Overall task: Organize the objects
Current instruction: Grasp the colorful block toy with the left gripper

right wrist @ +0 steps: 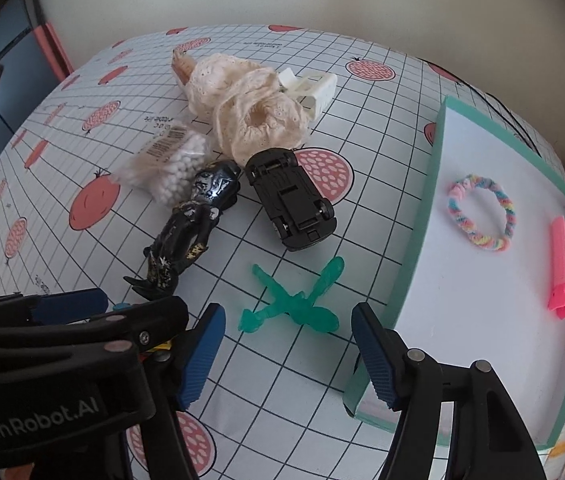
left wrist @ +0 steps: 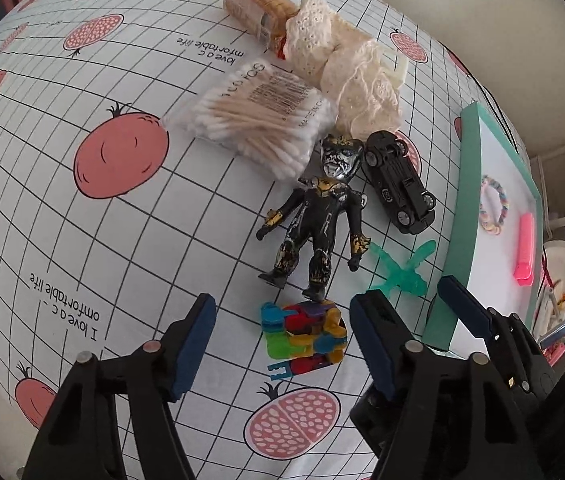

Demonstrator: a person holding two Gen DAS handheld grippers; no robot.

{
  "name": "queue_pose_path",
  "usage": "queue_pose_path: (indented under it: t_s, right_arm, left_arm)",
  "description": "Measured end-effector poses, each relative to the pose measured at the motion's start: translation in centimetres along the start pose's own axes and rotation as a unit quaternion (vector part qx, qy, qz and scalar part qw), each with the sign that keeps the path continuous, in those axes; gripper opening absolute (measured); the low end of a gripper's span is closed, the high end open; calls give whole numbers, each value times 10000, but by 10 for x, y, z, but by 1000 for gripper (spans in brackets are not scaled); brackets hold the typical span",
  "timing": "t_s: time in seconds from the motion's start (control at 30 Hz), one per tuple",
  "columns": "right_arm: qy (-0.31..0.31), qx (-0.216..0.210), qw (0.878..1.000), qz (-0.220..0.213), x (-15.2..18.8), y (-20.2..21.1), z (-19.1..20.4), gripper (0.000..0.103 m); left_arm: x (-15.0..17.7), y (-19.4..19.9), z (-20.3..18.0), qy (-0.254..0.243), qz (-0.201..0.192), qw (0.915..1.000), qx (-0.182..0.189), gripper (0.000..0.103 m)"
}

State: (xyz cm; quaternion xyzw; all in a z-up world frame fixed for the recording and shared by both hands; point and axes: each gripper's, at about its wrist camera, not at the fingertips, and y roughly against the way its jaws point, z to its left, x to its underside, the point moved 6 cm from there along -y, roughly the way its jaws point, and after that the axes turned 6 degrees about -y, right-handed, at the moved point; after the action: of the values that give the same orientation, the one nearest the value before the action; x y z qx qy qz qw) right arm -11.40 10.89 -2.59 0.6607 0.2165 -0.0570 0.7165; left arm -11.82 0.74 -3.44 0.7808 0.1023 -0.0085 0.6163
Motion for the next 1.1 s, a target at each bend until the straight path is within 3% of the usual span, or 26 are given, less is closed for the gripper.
queue_pose_path:
  t_s: [0.33,0.77,1.1]
  right_arm:
    - [41,31,10000,76,1,-4,-2,68]
    - [110,35,9999,18,-3,-11,-4,68]
    - [107,-87,9999,-42,-5,-11,-4,55]
  left_arm:
    - [2,-6,4,93,151,9998,4,68]
    - [2,-3,7,41,199,9998,78,53]
    - [0,0,9,17,296,9989,359,53]
